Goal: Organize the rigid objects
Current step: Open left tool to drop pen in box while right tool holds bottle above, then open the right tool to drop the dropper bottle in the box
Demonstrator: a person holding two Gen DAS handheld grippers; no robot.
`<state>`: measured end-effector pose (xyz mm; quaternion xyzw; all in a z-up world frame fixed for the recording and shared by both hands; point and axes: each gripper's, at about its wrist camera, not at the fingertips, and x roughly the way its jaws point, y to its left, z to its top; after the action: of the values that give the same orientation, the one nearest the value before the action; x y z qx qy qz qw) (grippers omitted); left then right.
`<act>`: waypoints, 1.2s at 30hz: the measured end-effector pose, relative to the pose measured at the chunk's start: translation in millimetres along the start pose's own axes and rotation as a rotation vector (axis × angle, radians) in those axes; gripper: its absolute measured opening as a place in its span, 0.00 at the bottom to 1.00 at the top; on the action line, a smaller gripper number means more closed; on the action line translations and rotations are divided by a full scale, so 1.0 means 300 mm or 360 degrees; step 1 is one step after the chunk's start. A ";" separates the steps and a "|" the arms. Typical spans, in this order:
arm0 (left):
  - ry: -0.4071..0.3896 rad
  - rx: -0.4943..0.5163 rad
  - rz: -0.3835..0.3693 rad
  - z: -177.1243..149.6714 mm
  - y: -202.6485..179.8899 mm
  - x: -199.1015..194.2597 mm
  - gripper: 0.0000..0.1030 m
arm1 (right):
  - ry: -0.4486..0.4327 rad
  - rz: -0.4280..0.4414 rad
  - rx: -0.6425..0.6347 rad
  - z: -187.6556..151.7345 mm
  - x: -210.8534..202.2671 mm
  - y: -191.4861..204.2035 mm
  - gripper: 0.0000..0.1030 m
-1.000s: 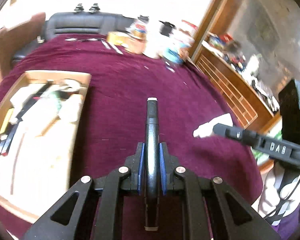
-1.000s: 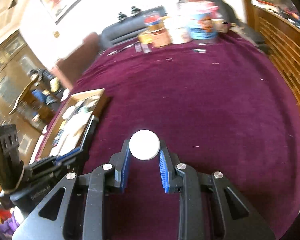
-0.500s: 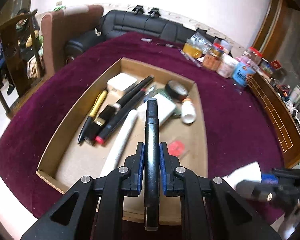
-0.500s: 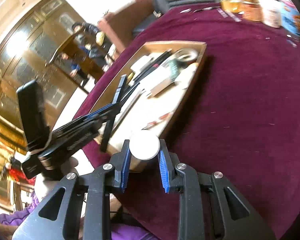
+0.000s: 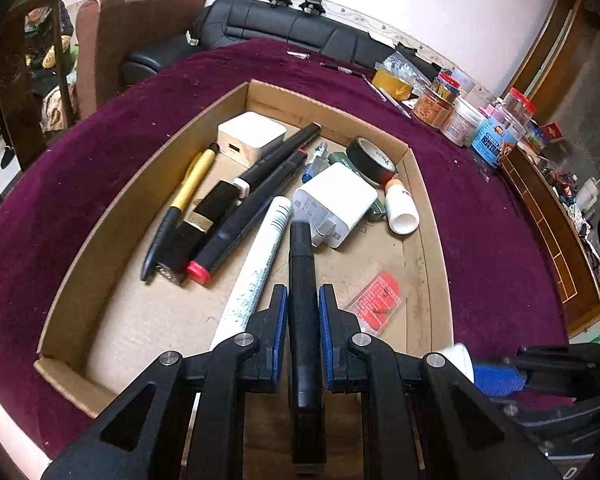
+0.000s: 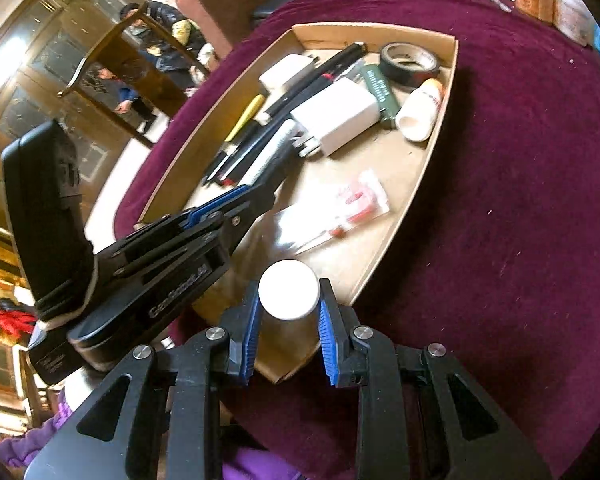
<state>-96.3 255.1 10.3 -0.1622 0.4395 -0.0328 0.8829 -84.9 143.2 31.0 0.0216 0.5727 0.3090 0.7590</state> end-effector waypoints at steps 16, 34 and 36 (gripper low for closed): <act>-0.0301 0.0049 0.0099 0.003 -0.034 -0.168 0.42 | -0.0372 -0.0211 0.0034 -0.009 -0.117 -0.023 0.29; -0.0839 0.0174 0.0533 -0.135 -0.231 -0.416 0.99 | -0.0813 -0.0573 -0.0038 -0.178 -0.235 0.007 0.57; -0.0799 0.0150 0.0580 -0.130 -0.234 -0.396 0.99 | -0.0803 -0.0597 -0.0054 -0.186 -0.225 0.005 0.57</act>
<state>-193.7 202.5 101.3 -0.0426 0.2275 0.1467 0.9617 -145.2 93.1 70.1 -0.0210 0.3549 0.1580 0.9212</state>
